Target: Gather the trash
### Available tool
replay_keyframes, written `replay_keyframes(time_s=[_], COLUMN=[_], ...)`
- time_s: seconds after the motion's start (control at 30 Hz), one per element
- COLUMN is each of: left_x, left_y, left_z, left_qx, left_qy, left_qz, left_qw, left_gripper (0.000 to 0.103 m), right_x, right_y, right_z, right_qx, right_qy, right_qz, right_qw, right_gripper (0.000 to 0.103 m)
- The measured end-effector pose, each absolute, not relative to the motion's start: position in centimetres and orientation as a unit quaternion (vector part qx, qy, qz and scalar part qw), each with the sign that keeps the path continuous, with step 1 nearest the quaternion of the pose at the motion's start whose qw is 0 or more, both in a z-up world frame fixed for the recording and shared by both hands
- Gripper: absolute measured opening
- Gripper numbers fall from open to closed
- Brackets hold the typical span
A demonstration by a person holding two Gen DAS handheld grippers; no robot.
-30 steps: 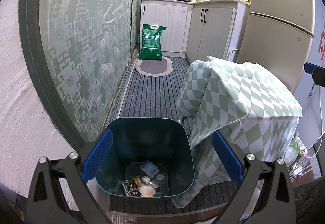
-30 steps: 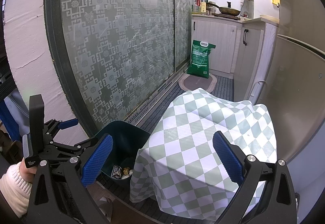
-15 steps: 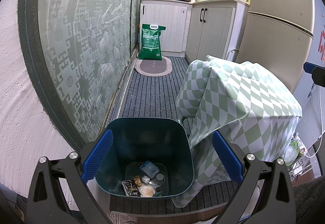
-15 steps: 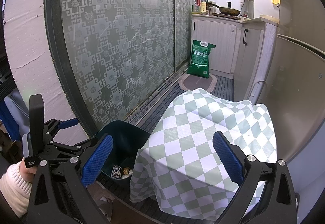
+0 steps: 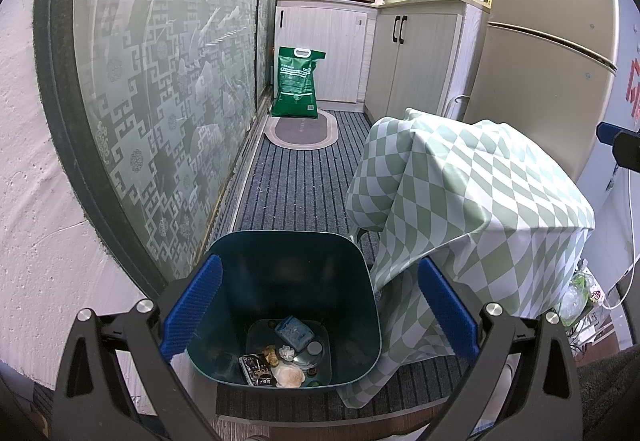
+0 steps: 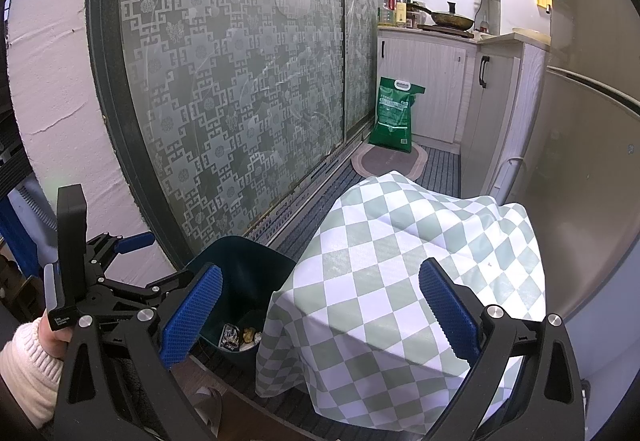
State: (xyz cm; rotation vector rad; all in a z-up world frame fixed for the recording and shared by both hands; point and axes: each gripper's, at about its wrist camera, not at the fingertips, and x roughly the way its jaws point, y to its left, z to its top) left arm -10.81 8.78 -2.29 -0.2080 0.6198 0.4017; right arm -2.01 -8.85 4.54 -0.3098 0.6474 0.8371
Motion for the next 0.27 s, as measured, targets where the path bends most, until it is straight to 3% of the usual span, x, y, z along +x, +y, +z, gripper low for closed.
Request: replay_keyframes(time_s=[0.27], left_x=[-10.73], left_y=[8.63], left_z=[-2.32], left_qx=[-0.105], left_qy=[0.305], left_qz=[0.196], left_qw=[0.926], left_gripper=[0.100], right_x=[-2.20], right_y=[-8.95], right_z=[4.20], right_qx=[-0.149], right_qy=[0.308], right_qz=[0.398], right_qw=[0.851], right_gripper=[0.100])
